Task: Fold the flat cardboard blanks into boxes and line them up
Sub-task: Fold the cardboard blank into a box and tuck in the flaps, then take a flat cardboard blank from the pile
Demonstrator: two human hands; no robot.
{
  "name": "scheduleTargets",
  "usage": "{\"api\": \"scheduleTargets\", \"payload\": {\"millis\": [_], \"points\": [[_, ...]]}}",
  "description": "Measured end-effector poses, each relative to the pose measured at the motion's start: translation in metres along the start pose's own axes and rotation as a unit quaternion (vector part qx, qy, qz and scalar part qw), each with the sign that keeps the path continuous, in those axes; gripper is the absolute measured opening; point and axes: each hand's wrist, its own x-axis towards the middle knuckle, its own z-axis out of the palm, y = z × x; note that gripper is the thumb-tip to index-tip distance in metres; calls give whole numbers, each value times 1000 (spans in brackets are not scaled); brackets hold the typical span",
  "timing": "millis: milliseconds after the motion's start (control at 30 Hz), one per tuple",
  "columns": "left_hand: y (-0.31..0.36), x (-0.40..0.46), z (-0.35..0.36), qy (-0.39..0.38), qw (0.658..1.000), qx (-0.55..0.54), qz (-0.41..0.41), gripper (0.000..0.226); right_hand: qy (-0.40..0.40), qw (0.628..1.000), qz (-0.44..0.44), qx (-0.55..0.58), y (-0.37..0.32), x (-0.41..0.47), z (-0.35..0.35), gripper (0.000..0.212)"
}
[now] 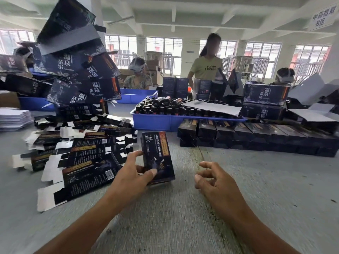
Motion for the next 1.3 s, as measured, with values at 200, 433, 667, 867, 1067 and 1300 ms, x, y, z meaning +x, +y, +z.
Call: {"api": "scheduleTargets", "payload": {"millis": [200, 433, 667, 867, 1067, 1300], "points": [[-1, 4, 6, -6, 1000, -12, -1, 62, -9, 1000, -17, -20, -2, -2, 4, 34], [0, 1, 10, 17, 991, 135, 16, 49, -49, 971, -156, -177, -13, -13, 22, 61], [-4, 3, 9, 46, 972, 232, 11, 34, -111, 918, -192, -328, -20, 5, 52, 65], [-12, 3, 21, 82, 958, 275, 24, 30, -108, 879, -193, -422, -29, 64, 80, 59], [-16, 8, 24, 60, 959, 276, 30, 37, -107, 873, -133, -456, -25, 138, 108, 69], [-17, 14, 24, 43, 961, 271, 30, 38, -64, 875, -51, -477, -7, 196, 107, 56]]}}
